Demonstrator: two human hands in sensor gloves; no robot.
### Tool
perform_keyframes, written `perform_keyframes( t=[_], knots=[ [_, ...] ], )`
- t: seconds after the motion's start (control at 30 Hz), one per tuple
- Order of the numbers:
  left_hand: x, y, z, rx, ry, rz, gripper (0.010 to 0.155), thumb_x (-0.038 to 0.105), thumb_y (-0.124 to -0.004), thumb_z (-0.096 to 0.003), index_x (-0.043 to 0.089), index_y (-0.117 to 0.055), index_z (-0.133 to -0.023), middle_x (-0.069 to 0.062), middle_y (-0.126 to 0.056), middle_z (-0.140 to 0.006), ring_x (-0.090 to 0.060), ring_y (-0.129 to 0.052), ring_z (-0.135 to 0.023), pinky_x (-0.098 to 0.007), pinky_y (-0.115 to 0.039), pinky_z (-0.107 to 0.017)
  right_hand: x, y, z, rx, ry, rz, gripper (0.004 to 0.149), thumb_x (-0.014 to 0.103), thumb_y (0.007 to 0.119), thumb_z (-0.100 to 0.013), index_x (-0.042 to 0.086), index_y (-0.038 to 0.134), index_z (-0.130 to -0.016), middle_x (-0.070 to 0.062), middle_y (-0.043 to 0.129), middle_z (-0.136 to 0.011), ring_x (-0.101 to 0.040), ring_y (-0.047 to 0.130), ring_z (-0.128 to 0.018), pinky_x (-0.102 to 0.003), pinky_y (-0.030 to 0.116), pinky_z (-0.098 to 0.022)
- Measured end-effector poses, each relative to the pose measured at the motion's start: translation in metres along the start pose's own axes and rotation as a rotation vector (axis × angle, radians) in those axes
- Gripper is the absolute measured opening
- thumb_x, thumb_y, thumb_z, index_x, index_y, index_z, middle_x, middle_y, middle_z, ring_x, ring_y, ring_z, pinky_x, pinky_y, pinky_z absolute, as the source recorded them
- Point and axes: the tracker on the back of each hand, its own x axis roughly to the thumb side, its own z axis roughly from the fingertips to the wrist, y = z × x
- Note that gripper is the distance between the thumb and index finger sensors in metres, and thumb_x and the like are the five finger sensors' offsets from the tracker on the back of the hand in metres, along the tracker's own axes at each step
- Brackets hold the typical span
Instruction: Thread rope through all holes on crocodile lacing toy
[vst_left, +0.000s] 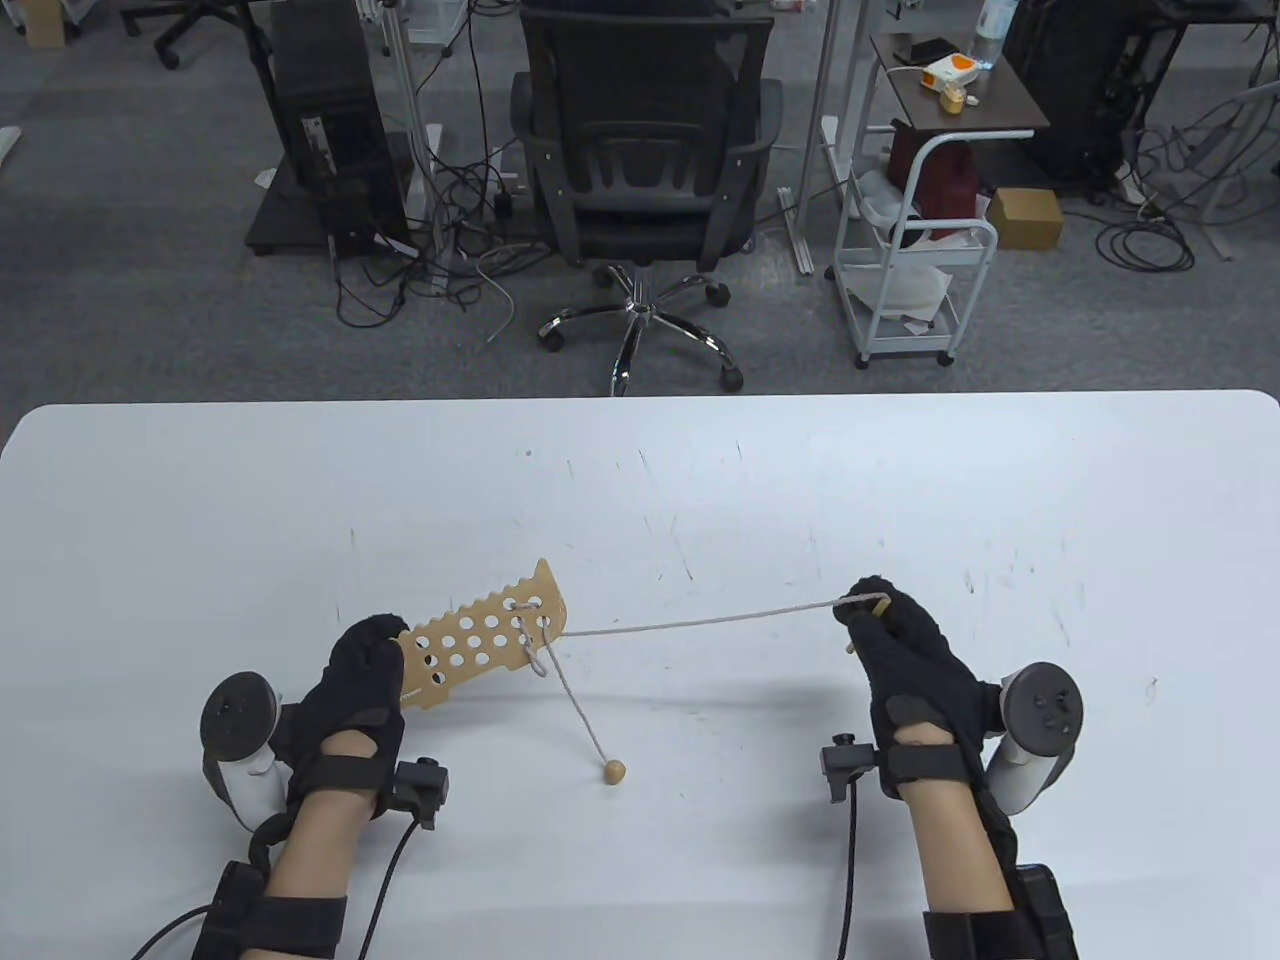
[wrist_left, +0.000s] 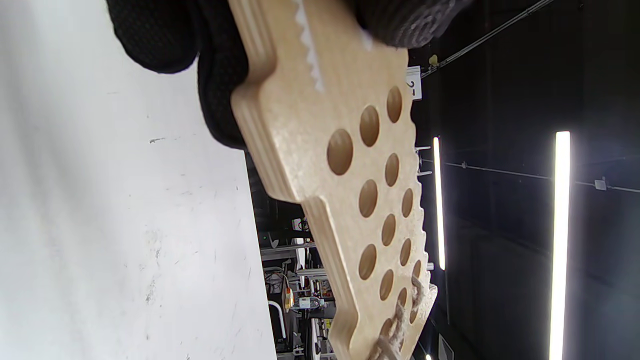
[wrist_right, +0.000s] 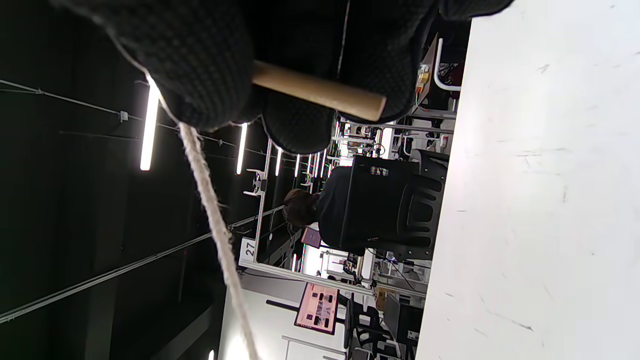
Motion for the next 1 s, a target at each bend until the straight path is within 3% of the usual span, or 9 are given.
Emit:
perform_keyframes(
  t=[1.0],
  knots=[
    [-0.011,0.024,-0.005,0.12,0.048,0.03,0.052,0.039,-0.07,-0.0433,0.027,-0.068,-0.094,-0.001,-0.089,-0.077,-0.022,-0.1,-0.058,-0.05,-0.072,-0.065,0.0,-0.038,-0.002,-0.179,0.013,-0.093,0.041,0.034,0.086,-0.048,0.026,0.081,-0.088,-0.003,0.096,-0.083,-0.034,0.086,-0.081,-0.063,0.049,-0.066]
  ],
)
